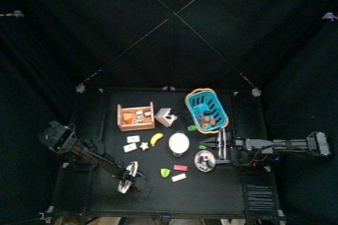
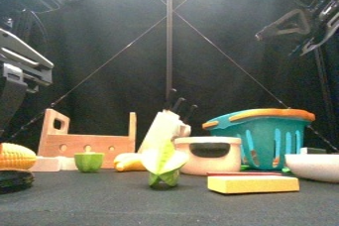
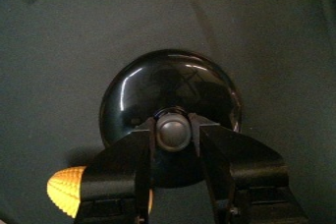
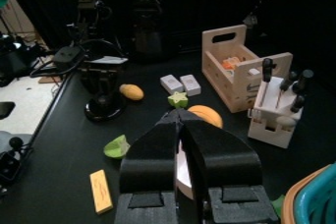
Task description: Grab pot lid
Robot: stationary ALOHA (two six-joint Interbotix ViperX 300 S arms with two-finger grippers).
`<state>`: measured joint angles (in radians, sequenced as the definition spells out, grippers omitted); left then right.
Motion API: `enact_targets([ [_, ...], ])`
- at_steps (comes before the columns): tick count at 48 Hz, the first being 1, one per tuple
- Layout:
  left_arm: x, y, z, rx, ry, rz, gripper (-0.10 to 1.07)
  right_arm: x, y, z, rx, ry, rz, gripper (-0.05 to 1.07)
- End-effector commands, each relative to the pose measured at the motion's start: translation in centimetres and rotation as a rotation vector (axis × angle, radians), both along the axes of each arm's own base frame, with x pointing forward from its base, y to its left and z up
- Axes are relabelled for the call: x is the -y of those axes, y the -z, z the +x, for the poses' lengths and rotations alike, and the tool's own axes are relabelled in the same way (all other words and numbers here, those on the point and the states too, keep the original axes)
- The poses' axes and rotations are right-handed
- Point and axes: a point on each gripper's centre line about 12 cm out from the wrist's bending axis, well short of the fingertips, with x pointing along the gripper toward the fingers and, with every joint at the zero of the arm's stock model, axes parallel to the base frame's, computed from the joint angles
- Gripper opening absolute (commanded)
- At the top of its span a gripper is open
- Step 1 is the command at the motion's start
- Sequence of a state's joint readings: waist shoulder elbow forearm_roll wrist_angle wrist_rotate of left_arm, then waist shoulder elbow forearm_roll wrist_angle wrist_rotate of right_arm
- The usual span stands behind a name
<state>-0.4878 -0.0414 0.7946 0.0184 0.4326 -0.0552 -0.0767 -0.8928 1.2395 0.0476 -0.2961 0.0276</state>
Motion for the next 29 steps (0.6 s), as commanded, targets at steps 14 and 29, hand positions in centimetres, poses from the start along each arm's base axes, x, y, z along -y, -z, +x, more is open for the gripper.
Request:
enact_targets([
  [14, 0.4, -3.7, 0.7, 0.097, 0.001, -0.05, 0.56, 0.1, -0.3, 0.3, 0.007, 0.003, 0.008, 0.01],
  [29, -0.2, -4.7, 0.4, 0.098, -0.001, -0.038, 0.56, 0.1, -0.1, 0.2, 0.001, 0.005, 0.009, 0.01],
])
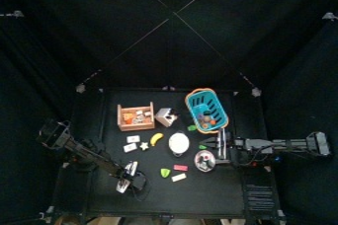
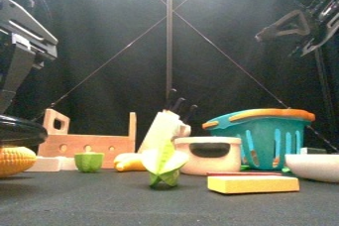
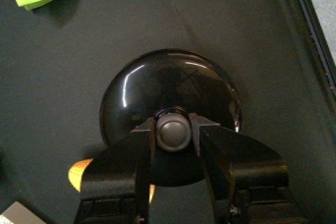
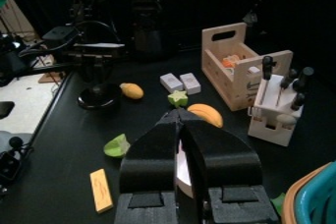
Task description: Grab pot lid
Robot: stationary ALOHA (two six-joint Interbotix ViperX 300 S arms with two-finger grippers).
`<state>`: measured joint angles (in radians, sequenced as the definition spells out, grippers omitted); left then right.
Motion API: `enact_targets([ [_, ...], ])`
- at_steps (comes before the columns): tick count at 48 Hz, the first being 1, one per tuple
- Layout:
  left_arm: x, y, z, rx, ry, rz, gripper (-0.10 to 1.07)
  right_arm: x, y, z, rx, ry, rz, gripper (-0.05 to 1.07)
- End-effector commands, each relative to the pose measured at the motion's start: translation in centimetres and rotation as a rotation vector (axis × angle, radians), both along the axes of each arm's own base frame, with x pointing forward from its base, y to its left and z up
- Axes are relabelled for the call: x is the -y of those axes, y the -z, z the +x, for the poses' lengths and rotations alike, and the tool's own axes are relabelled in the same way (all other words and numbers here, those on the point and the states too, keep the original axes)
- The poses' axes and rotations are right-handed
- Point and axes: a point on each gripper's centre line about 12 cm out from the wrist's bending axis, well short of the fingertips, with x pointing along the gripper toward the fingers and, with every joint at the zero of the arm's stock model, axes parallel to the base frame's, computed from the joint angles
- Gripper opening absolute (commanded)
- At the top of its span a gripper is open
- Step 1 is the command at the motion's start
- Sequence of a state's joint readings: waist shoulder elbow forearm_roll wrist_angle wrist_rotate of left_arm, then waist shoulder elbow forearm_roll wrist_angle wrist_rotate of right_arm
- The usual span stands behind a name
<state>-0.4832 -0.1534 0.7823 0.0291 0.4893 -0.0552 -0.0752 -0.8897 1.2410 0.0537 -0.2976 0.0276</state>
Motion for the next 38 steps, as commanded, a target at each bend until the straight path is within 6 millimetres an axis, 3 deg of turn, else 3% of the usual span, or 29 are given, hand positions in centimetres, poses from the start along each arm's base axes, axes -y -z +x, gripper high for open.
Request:
enact_targets([
  [1, 0.17, -1.17, 0.58, 0.035, -0.002, -0.015, 0.56, 0.09, -0.23, 0.21, 0.005, 0.004, 0.002, 0.01],
  [15, 0.07, -1.02, 0.7, 0.031, -0.006, -0.013, 0.56, 0.04, 0.67, -0.01, -0.02, 0.003, 0.006, 0.01],
  [38, -0.22, -1.05, 0.68, 0.032, -0.006, -0.004, 0.56, 0.05, 0.44, 0.08, -0.013, 0.003, 0.005, 0.01],
])
